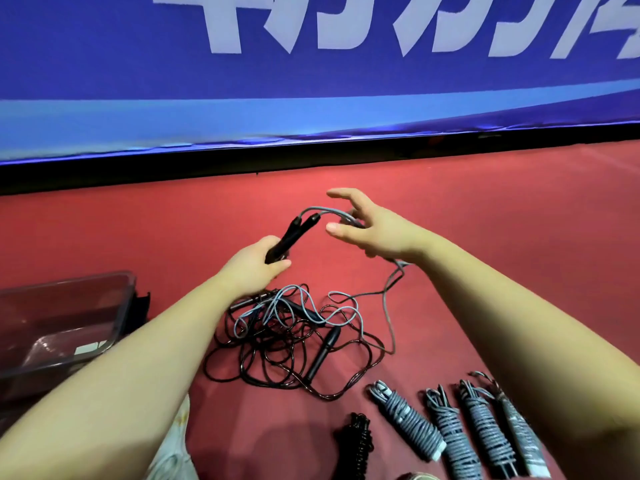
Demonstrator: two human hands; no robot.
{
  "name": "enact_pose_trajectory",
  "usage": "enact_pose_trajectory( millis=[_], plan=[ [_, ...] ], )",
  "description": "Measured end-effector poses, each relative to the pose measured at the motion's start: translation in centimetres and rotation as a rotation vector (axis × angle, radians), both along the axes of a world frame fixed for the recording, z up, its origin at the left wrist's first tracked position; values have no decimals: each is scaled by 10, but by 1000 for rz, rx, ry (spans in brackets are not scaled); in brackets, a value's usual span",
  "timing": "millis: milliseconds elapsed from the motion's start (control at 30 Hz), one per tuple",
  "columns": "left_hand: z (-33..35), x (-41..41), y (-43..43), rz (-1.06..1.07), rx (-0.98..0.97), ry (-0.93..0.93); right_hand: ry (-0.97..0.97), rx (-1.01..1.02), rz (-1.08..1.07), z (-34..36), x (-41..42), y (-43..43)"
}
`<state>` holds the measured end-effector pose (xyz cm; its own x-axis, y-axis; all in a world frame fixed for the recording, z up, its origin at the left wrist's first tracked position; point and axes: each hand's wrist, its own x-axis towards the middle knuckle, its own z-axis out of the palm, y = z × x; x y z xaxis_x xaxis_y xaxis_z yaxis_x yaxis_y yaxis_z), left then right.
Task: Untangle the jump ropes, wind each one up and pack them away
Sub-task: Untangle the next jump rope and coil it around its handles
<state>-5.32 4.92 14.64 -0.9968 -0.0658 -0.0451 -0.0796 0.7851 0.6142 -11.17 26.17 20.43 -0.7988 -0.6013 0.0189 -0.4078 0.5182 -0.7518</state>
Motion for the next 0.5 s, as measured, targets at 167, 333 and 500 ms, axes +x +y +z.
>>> enact_pose_trajectory(
  millis=[167,333,500],
  plan=[
    [5,2,0,-61,-74,-58,-171,-128,-116,-3,-3,-3],
    [5,4,7,-64,174,-59,-844,-499,-21,-1,1,-5],
    [13,-2,18,-79,438,33,-951,-708,30,7,6,-5]
  ],
)
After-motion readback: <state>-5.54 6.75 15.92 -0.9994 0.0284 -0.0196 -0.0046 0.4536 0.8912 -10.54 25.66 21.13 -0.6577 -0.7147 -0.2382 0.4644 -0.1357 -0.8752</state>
